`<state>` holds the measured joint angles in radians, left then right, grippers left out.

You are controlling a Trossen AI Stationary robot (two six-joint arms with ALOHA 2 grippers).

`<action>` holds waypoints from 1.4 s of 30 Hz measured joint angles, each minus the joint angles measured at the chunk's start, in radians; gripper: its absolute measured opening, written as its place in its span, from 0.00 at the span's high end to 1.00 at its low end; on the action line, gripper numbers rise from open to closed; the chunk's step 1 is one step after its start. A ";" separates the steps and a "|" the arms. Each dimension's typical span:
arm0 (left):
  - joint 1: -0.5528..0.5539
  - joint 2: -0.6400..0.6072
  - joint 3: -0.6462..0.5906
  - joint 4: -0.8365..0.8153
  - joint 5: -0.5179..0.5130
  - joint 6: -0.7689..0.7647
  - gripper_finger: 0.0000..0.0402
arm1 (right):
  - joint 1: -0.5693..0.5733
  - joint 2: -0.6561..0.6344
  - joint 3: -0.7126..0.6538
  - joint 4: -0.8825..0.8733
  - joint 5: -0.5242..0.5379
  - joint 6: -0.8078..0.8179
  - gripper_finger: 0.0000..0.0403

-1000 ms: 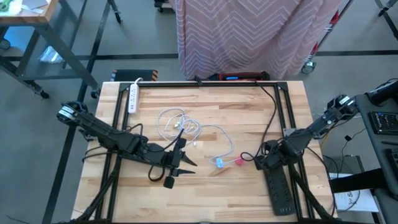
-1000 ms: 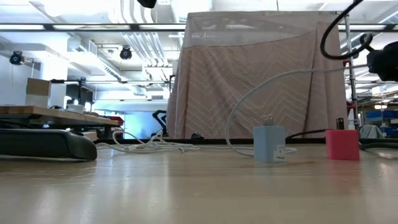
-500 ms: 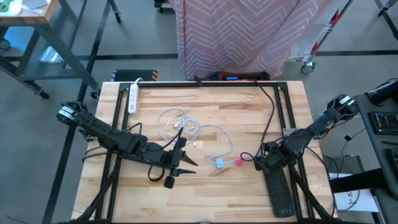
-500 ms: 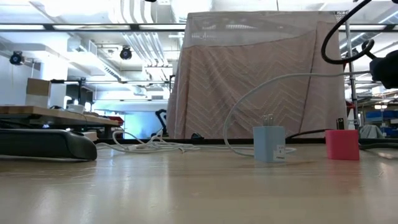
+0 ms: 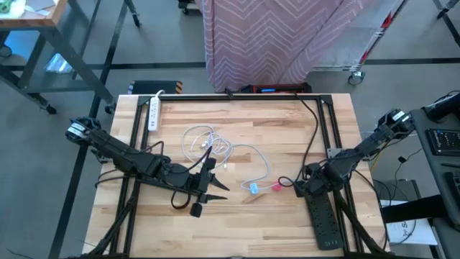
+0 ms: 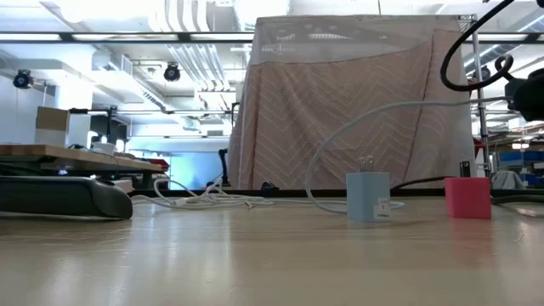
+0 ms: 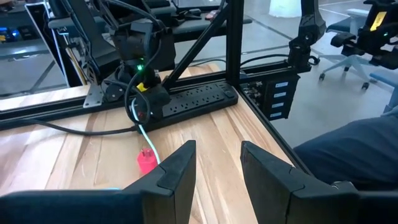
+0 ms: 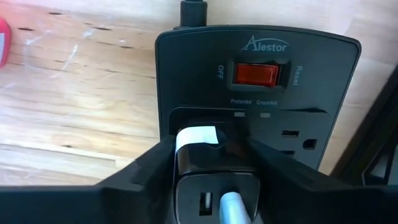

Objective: Plug in charger cables
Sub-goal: Insert the black charger adapter into the right black outlet extension

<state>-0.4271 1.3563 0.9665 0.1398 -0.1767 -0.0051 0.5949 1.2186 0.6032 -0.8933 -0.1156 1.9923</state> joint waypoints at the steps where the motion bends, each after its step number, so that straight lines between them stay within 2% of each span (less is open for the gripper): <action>1: 0.000 0.000 0.000 0.000 0.000 0.000 0.72 | 0.000 0.000 0.003 -0.004 -0.006 0.000 0.51; 5: 0.000 0.000 0.000 0.001 0.000 0.000 0.72 | 0.000 0.006 0.037 -0.026 -0.007 -0.009 0.43; 9: 0.000 0.000 0.000 0.001 0.000 0.024 0.72 | 0.000 0.007 0.072 -0.036 -0.004 -0.021 0.43; 14: 0.000 0.000 0.000 0.002 0.000 0.031 0.72 | 0.000 0.006 0.102 -0.128 -0.008 -0.017 0.48; 20: 0.000 0.000 0.000 0.002 0.000 0.048 0.72 | 0.000 0.005 0.105 -0.146 0.010 -0.012 0.54; 26: 0.000 0.000 0.000 0.002 0.000 0.038 0.72 | 0.000 0.044 0.107 -0.138 0.030 0.003 0.67; 32: 0.000 0.000 0.000 0.000 0.000 0.038 0.72 | 0.000 0.116 0.117 -0.089 0.000 -0.014 0.67; 37: 0.001 0.000 0.000 -0.025 0.000 0.038 0.72 | 0.000 0.124 0.117 -0.089 -0.002 -0.012 0.67; 42: 0.002 0.000 0.000 -0.027 -0.001 0.051 0.72 | 0.000 0.100 0.107 -0.103 0.007 -0.003 0.52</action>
<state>-0.4252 1.3563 0.9665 0.1123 -0.1772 0.0455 0.5949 1.3182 0.7105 -0.9960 -0.1090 1.9893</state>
